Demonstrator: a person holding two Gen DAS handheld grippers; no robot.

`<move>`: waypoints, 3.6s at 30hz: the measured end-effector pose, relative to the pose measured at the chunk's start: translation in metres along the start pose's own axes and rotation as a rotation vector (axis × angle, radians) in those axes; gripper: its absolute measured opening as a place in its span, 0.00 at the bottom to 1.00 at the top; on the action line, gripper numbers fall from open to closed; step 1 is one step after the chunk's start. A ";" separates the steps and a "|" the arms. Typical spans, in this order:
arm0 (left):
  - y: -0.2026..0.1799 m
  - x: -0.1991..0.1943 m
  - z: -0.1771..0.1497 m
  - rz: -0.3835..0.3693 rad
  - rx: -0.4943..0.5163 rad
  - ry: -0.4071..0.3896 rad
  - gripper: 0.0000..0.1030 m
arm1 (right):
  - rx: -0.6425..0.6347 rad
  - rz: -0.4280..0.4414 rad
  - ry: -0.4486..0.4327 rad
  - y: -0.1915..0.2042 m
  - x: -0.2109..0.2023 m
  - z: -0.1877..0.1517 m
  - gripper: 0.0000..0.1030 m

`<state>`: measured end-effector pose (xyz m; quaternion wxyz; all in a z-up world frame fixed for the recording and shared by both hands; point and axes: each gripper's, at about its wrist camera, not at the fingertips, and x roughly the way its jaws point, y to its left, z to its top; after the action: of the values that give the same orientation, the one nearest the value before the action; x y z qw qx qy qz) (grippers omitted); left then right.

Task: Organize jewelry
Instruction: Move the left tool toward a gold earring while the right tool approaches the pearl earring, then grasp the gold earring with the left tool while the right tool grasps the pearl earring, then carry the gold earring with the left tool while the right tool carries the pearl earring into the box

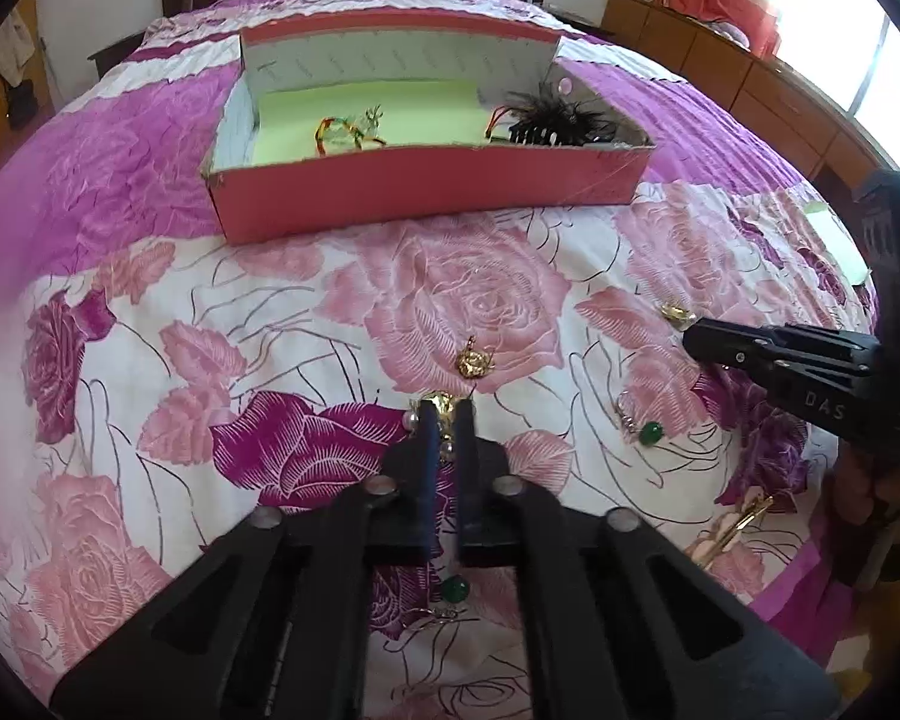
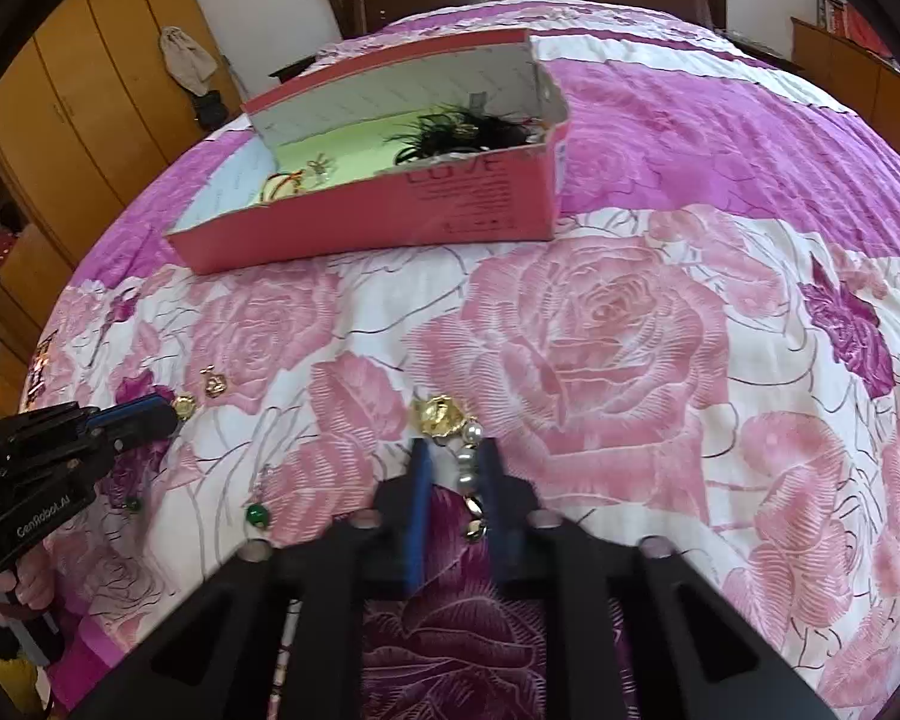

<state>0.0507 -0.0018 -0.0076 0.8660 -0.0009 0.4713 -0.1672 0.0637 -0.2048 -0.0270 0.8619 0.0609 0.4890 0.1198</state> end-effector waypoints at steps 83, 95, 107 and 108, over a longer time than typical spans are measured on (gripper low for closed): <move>0.013 -0.067 0.042 0.032 -0.067 -0.273 0.00 | -0.017 0.150 -0.354 0.035 -0.094 0.033 0.09; 0.019 -0.070 0.086 0.102 -0.060 -0.428 0.00 | -0.030 0.149 -0.488 0.054 -0.093 0.077 0.09; 0.026 -0.043 0.125 0.194 -0.030 -0.590 0.00 | -0.009 0.084 -0.623 0.060 -0.064 0.134 0.09; 0.026 -0.041 0.127 0.206 -0.028 -0.598 0.00 | -0.006 0.068 -0.632 0.060 -0.058 0.138 0.09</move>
<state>0.1419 0.0144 0.0923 0.9785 -0.0141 0.1954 -0.0647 0.1448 -0.1609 0.1056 0.9668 0.1086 0.1945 0.1250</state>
